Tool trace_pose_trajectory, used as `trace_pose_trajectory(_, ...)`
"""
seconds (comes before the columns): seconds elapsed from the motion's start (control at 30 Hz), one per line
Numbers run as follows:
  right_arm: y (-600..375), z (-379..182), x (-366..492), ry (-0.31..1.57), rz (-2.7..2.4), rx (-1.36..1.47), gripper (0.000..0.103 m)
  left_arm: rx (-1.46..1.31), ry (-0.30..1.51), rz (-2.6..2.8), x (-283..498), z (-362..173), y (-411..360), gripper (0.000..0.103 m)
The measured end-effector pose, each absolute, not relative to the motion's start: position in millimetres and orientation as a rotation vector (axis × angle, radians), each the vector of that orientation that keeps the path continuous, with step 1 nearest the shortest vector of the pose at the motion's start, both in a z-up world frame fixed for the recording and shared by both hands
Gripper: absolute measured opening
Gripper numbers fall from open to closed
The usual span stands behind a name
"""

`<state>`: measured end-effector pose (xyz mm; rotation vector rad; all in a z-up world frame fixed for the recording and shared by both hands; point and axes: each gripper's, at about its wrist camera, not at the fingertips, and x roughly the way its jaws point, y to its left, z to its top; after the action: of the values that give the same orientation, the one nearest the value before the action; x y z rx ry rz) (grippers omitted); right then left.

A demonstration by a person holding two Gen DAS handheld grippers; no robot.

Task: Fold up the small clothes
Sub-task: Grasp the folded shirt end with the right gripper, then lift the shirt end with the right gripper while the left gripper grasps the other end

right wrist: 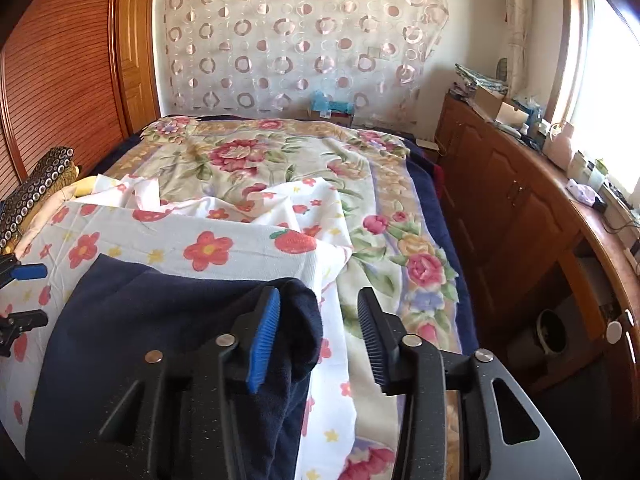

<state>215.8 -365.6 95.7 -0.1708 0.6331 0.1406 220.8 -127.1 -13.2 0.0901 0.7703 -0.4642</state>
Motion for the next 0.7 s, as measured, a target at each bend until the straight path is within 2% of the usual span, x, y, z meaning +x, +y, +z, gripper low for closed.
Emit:
trace_pose_trajectory(0.13, -368, 88, 212, 0.641, 0.201, -0.119, 0.054, 0.095, 0.783, -0.458, 240, -16, -132, 0.078)
trace_pose_trajectory(0.47, -366, 39, 243, 0.776, 0.224, -0.083, 0.055, 0.094, 0.822, -0.444, 269, -27, -139, 0.078)
trace_pose_trajectory(0.7, -371, 44, 262, 0.812, 0.246, -0.051, 0.055, 0.081, 0.850, -0.436, 278, -36, -139, 0.078)
